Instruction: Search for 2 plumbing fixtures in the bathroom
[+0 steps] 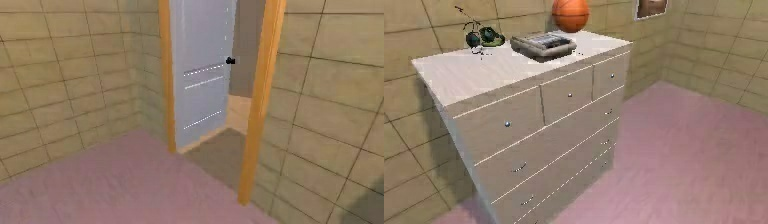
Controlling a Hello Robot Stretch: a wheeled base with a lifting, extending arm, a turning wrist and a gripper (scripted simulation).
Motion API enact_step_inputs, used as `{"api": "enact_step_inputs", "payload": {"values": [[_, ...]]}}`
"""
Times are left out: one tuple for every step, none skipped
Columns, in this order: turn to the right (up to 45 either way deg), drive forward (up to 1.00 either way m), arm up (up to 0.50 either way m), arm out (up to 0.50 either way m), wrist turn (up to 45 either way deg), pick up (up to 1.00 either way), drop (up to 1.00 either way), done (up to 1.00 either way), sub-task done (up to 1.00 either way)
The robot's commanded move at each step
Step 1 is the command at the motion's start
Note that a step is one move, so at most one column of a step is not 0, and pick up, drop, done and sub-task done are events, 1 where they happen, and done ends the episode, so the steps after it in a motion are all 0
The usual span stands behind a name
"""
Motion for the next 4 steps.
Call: {"api": "enact_step_inputs", "payload": {"values": [[0.0,1.0,0.0,0.0,0.0,0.0,0.0,0.0,0.0],[24.0,0.0,0.0,0.0,0.0,0.0,0.0,0.0,0.0],[0.0,0.05,0.0,0.0,0.0,0.0,0.0,0.0,0.0],[-18.0,0.0,0.0,0.0,0.0,0.0,0.0,0.0,0.0]]}}
